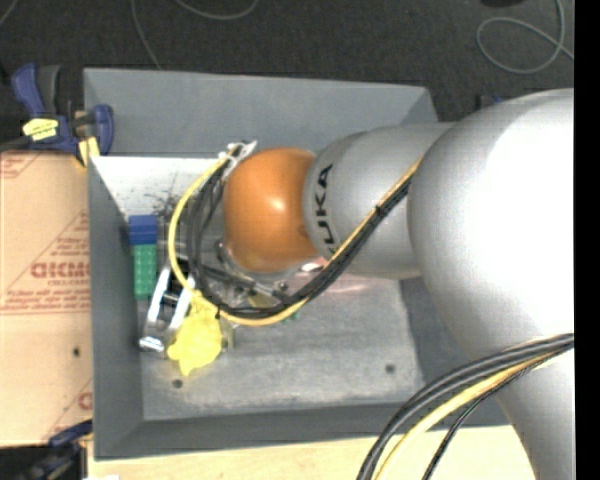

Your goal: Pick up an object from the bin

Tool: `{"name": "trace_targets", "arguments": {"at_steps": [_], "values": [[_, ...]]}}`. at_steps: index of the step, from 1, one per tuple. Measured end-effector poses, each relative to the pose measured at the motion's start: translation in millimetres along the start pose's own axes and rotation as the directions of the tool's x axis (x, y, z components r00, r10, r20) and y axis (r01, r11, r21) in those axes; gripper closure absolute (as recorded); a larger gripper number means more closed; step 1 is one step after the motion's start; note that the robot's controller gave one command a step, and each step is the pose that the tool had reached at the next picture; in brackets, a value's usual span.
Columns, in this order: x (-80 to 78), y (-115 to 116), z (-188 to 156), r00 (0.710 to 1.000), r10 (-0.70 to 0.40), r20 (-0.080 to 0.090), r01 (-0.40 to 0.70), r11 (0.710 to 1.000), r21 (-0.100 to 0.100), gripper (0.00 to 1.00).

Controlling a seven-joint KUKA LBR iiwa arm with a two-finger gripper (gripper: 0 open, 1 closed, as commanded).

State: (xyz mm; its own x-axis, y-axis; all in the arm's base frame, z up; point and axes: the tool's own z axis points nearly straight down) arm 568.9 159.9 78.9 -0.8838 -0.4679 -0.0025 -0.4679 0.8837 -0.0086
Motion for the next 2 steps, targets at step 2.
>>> {"name": "trace_targets", "arguments": {"at_steps": [2], "values": [[8.5,26.7,-9.0,0.994,-0.105,-0.01,0.105,0.995,-0.001,1.0]]}}
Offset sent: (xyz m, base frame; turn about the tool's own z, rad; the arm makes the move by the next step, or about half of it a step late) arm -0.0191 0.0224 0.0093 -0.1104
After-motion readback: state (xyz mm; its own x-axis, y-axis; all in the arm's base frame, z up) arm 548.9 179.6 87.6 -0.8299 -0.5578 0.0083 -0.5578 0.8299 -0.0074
